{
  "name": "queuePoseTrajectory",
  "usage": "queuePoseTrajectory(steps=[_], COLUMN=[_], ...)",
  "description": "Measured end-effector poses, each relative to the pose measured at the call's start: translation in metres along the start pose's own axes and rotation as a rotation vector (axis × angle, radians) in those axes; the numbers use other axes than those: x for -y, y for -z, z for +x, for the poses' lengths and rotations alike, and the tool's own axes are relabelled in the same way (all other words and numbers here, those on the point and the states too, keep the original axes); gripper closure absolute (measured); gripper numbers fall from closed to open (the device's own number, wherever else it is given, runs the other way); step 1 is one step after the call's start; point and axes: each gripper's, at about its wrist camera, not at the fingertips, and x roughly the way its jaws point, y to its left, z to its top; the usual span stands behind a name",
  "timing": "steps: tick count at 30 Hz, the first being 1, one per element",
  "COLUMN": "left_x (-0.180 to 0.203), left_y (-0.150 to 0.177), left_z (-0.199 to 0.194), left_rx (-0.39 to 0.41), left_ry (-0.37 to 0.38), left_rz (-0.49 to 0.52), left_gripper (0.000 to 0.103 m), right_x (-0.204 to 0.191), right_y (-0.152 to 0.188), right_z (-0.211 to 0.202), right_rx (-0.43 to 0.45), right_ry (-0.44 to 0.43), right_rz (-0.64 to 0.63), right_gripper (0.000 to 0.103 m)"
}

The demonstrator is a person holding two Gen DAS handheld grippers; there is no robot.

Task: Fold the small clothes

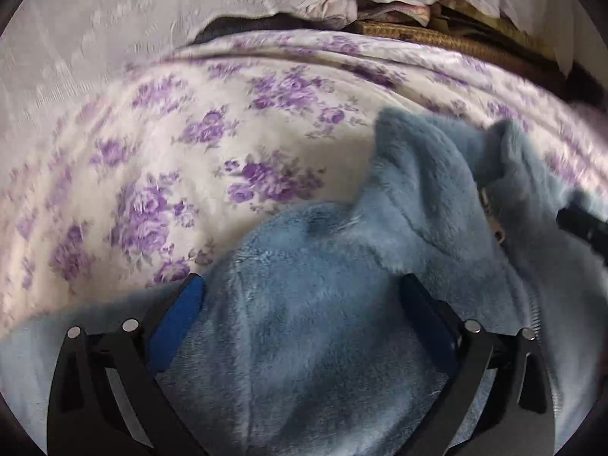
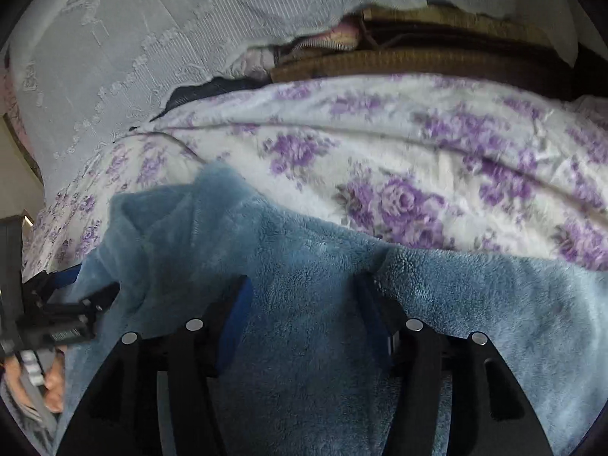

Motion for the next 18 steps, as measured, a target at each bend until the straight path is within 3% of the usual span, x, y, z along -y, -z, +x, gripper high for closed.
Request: queuePoseTrajectory(steps=[3,5,7,10,12,15,18], left_x=[-0.006,-0.002,0.005,0.024,0.039,0.040,0.034], left_y=[0.008,0.016,0.024,0.046,0.064,0.072,0.096], left_z=[-0.019,-0.043,-0.057,-0.051,-0.046,-0.069,-0.097], left_rx=[0.036,0.084,0.102,0.036,0.027,0.065,0.053], left_ry=[-0.025,-0.013,0.009,0.021,-0.046,-0.112,-0.011], left_rz=[-0.027,-0.002,0.037,0.106,0.165,0.166,0.137], left_gripper=[0.005,0.005,0.005,0.005,0.004,0.004,0.004], right_x=[0.003,-0.004,-0.014,-0.029,-0.028,-0.029,-0.030], right_y=[0.004,0.009,0.017,0.042,0.059,0.053,0.069], right_z=[-0.029,-0.056,-0.070,-0.051,-0.031,-0.058,-0.088], right_rx=[0.074,0.112,0.100,0.001,-0.085,0.006,0.027], right_ry=[-0.007,-0.064,-0.064,-0.023,0.012,0.051,0.017], right_rz=[0.028,-0.003,-0.047,-0.107,-0.128,-0.115,-0.114], right_gripper=[0.045,0.040,0.033,0.032,0.031,0.032,0.031])
